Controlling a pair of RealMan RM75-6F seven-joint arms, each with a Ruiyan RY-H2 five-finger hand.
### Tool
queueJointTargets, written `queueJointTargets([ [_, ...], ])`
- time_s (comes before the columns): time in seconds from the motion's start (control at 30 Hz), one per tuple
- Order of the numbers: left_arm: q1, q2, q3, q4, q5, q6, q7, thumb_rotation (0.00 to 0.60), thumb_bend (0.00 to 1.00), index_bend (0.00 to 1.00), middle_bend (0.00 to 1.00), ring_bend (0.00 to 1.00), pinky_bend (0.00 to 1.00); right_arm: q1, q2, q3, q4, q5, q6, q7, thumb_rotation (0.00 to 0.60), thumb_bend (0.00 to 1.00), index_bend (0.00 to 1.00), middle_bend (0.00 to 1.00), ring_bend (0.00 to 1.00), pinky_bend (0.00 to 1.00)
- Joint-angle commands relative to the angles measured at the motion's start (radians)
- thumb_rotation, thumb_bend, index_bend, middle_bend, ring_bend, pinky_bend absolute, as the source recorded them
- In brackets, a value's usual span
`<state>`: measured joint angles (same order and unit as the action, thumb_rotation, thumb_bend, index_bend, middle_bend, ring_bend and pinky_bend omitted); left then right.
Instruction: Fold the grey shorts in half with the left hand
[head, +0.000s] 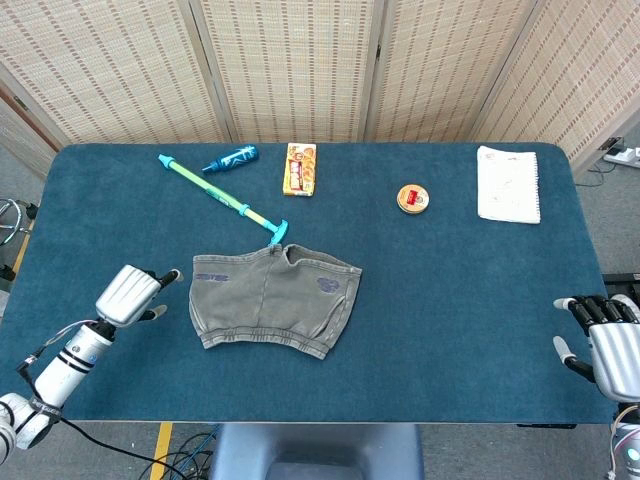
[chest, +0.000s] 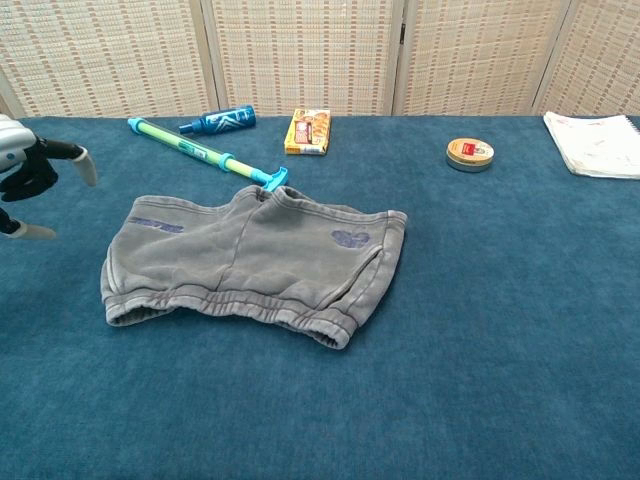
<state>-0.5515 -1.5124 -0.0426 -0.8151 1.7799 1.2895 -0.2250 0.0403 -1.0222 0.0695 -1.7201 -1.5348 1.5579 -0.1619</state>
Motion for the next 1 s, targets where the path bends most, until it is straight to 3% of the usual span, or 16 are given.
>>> queueJointTargets([
  [0.03,-0.034,-0.087,0.035,0.123,0.015,-0.008,-0.053,0.600,0.16,0.40,0.89,0.80,0.92,-0.002,0.001,-0.001,-0.002,0.000,0.003,-0.003,0.600,0.31,0.31,0.33,0.29,0.27],
  [0.57,-0.062,-0.283,0.090,0.467,-0.016,-0.019,-0.157,0.600,0.16,0.40,0.89,0.80,0.92,-0.013,0.005,-0.001,-0.011,0.016,0.004,-0.015,0.600,0.31,0.31,0.33,0.29,0.27],
  [1.0,-0.087,-0.372,0.107,0.549,-0.048,-0.033,-0.223,0.600,0.16,0.40,0.89,0.80,0.92,-0.025,0.004,-0.003,-0.010,0.027,0.009,-0.016,0.600,0.31,0.30,0.33,0.29,0.27],
])
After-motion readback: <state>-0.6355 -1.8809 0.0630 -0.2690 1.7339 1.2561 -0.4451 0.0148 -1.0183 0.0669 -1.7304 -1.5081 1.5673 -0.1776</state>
